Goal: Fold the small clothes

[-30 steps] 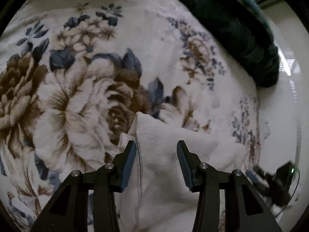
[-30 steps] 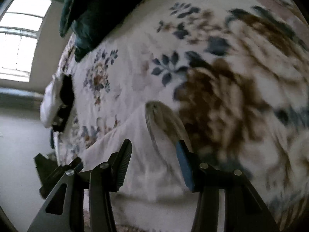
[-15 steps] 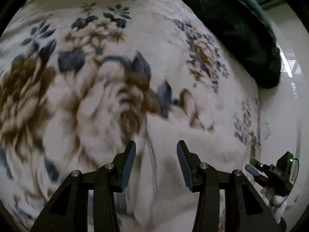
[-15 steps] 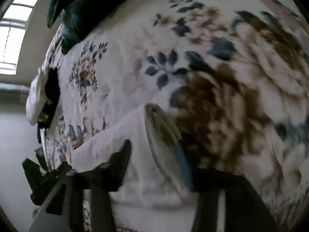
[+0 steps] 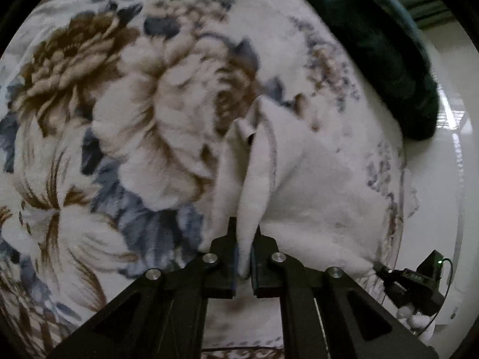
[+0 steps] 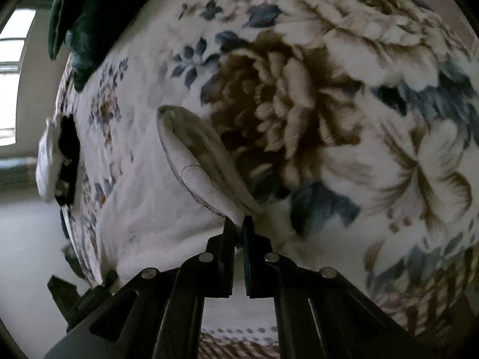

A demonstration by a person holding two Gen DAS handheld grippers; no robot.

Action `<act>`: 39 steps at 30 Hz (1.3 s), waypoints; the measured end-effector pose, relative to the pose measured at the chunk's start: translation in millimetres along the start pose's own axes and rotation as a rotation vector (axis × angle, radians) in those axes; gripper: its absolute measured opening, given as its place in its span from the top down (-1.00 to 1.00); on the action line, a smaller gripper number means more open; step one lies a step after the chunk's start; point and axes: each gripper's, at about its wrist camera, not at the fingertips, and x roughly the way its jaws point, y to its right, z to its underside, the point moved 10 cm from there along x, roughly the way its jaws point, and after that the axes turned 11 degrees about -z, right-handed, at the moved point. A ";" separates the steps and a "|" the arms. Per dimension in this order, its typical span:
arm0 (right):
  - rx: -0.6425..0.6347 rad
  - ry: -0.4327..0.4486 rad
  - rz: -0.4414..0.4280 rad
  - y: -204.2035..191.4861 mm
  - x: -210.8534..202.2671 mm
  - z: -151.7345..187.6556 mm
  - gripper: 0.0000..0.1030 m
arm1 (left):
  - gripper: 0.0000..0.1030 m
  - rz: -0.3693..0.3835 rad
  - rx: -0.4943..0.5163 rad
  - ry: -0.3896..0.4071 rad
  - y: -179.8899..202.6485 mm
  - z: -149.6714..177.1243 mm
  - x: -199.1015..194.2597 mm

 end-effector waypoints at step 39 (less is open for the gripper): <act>-0.255 -0.068 -0.305 -232.2 34.5 -29.1 0.59 | 0.81 0.341 0.082 0.186 31.3 -133.8 -100.7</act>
